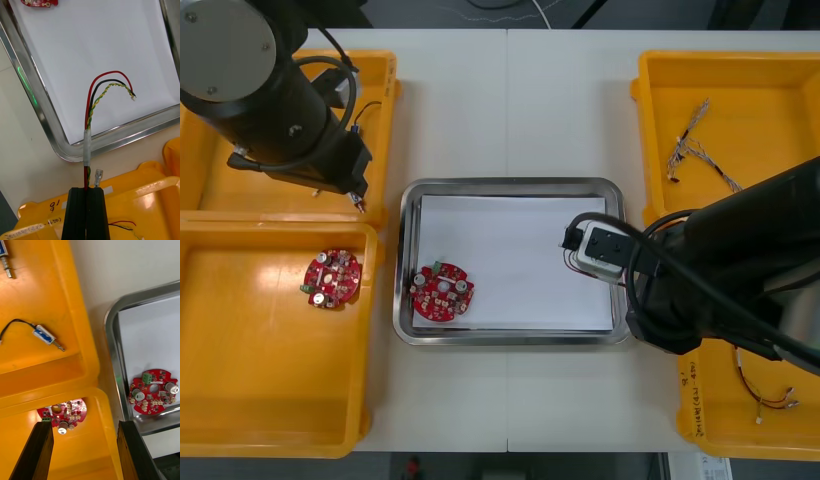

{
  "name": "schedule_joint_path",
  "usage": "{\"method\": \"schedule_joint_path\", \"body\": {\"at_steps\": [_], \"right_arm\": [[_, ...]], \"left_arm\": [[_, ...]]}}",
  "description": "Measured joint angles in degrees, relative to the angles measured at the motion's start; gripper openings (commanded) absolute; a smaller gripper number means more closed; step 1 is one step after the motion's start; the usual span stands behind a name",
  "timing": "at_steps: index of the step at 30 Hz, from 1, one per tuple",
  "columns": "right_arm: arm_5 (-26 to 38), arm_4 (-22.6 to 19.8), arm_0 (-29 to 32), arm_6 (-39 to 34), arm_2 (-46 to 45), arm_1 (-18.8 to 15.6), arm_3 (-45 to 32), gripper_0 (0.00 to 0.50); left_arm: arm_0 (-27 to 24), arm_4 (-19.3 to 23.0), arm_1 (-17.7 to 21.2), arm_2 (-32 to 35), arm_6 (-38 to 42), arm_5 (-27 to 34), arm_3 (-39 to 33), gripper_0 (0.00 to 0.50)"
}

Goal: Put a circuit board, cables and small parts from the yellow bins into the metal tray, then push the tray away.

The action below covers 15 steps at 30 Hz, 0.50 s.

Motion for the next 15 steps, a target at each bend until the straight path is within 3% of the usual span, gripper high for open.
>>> {"method": "schedule_joint_path", "body": {"at_steps": [6, 15], "right_arm": [[-1.8, 3.6, -0.5, 0.2, 5.1, 1.7, 3.9, 0.000], [-8.0, 4.4, -1.3, 4.3, 6.5, 5.9, 11.6, 0.000]], "left_arm": [[0.0, -2.2, 0.4, 3.6, 0.0, 0.0, 4.6, 0.500], [-0.1, -8.4, 0.4, 5.8, -0.2, -0.2, 10.2, 0.500]]}}
